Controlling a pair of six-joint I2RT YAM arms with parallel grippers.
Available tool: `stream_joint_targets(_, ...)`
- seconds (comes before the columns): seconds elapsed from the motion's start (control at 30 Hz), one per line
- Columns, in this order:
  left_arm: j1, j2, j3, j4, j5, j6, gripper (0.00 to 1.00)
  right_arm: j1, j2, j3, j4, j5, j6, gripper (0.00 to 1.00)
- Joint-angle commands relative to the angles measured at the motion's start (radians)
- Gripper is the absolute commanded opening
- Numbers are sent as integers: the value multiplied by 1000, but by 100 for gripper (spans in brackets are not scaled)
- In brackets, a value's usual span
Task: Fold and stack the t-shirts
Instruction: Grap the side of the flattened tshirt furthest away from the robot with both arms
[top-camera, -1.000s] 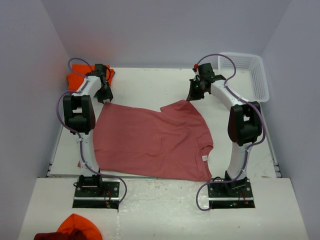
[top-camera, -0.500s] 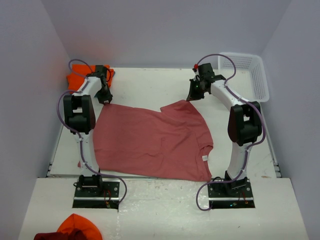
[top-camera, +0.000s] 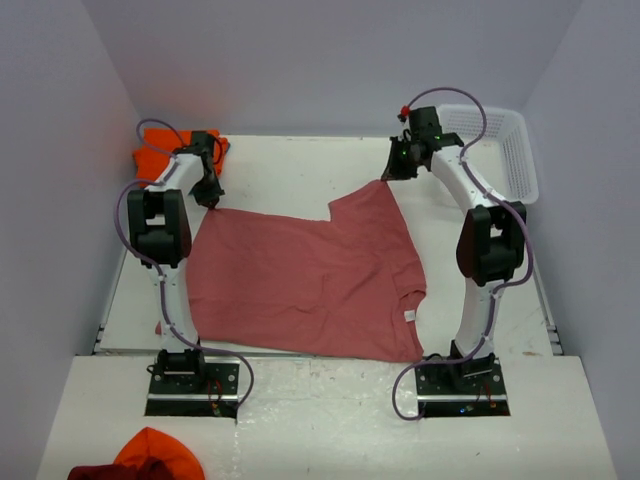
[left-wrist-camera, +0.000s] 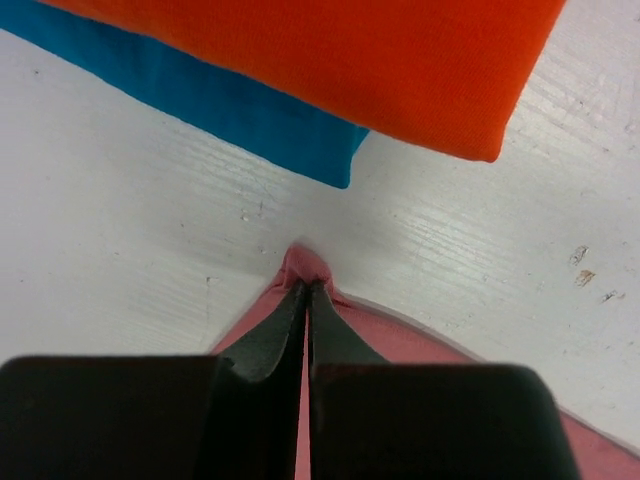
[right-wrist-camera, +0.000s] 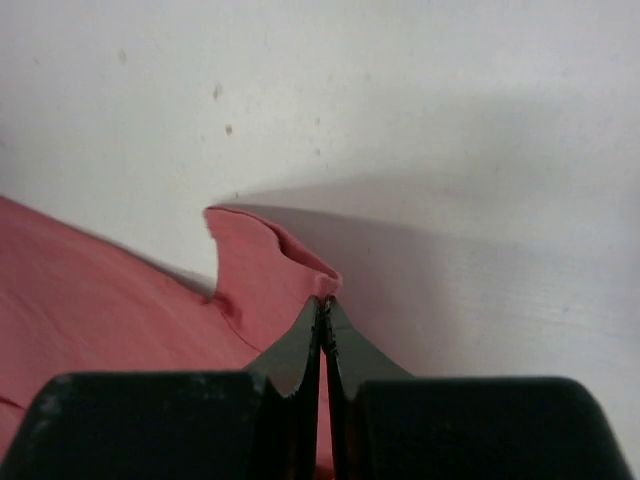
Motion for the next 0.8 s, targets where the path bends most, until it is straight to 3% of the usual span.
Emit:
stream_joint_targets(0.0, 11, -83, -2, 57, -37, -28, 0, -44, 36, 158, -27, -44, -24, 0)
stream_joint_targets(0.13, 11, -150, -33, 88, -22, -25, 0, -49, 114, 333, -125, -104, -42, 0)
stream_joint_targets(0.37, 11, -85, 76, 54, 21, -22, 0, -73, 237, 596, -235, -134, -56, 0)
stream_joint_targets(0.67, 11, -92, 56, 80, -2, -32, 0, -92, 190, 506, -201, -116, -67, 0)
stream_joint_targets(0.77, 11, -111, 45, 55, -20, -50, 0, -92, 115, 398, -166, -104, -50, 0)
